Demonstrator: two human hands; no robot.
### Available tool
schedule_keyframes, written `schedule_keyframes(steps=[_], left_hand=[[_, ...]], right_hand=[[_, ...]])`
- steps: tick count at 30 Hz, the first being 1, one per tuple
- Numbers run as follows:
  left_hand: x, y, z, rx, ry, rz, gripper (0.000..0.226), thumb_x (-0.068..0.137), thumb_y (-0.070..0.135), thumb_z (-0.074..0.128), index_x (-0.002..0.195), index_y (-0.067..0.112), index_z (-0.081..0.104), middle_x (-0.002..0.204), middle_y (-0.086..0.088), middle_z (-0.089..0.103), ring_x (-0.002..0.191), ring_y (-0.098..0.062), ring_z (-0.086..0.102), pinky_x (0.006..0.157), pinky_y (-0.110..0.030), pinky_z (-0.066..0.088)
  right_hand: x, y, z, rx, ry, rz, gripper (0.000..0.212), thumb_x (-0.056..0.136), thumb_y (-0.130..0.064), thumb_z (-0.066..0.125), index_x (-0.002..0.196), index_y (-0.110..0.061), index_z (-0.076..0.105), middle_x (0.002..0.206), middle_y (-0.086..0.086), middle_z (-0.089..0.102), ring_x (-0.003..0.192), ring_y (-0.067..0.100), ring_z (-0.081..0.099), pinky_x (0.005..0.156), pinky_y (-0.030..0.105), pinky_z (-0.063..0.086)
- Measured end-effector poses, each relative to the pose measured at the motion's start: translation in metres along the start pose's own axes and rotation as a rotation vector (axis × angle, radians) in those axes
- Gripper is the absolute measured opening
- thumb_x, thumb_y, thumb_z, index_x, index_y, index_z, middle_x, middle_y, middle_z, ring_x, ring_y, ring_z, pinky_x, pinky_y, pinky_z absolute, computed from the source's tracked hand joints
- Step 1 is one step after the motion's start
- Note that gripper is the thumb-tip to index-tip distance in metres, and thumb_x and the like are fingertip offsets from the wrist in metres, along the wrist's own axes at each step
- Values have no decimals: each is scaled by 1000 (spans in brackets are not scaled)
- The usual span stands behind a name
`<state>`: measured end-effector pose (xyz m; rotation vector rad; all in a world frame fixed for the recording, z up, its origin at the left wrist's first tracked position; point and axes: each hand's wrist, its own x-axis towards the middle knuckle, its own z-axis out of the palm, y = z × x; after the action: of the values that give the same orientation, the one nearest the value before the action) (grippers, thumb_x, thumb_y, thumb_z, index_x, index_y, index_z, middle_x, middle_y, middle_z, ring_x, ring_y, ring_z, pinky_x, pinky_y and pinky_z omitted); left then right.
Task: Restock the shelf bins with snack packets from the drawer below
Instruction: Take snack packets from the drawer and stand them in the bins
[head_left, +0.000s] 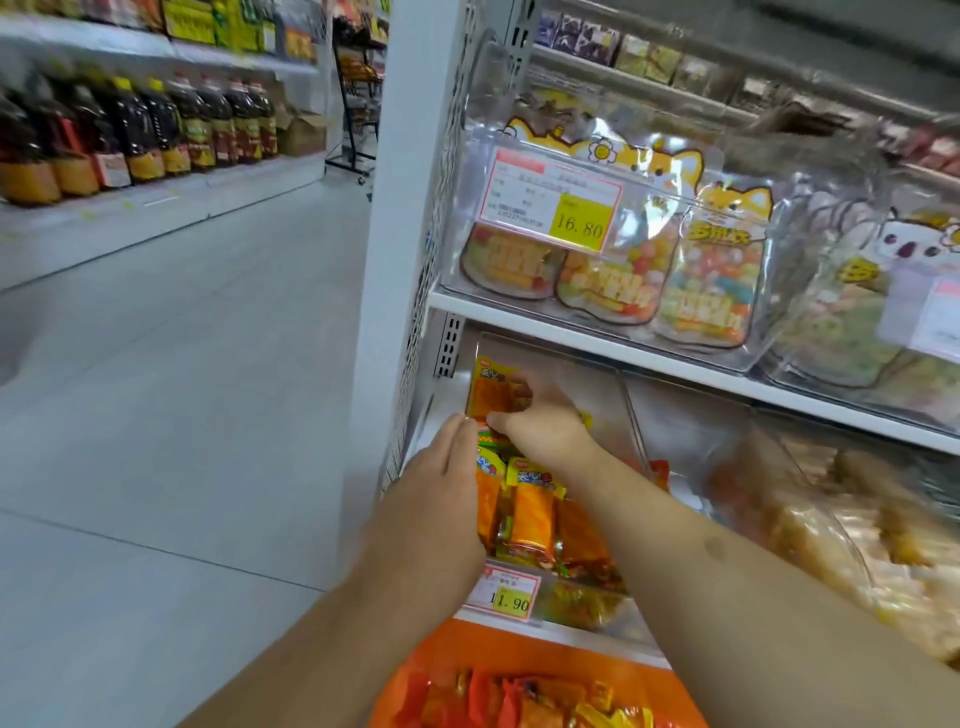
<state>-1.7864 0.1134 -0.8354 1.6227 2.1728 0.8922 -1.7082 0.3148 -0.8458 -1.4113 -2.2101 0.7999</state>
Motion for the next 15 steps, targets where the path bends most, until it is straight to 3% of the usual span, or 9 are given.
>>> schedule_keyframes(steps=[2,4,6,10,15], left_hand=[[0,0,0,-1,-2,2,106,91,9,68,163,35,-5,172,16,2,154,-16,25,118,-43,41],[1,-1,0,-5,-8,5,106,91,12,69,163,36,-5,172,16,3,155,-16,24,119,-43,41],[1,-2,-1,-4,-13,2,104,92,15,69,164,36,-3,172,15,4,155,-17,25,119,-42,40],[1,1,-3,-15,-16,7,100,91,14,68,164,35,3,171,14,8,152,-17,29,117,-41,41],[3,-5,-1,-65,4,47,87,94,13,63,162,34,14,166,12,20,146,-21,39,108,-48,50]], right_hand=[[-1,1,1,-65,-11,9,68,88,-36,79,149,-28,48,141,1,59,111,17,60,59,15,45],[0,2,2,-147,-15,25,70,88,-45,75,151,-31,46,142,3,58,130,25,54,88,32,56],[0,1,3,-236,-30,38,70,89,-50,69,153,-34,45,146,2,55,140,31,40,110,46,45],[-3,-3,0,-318,-15,0,69,88,-56,63,151,-31,49,151,-1,52,140,33,39,113,46,41],[-36,-4,-14,-230,22,-99,63,88,-53,62,144,-27,55,142,2,61,131,29,55,109,46,48]])
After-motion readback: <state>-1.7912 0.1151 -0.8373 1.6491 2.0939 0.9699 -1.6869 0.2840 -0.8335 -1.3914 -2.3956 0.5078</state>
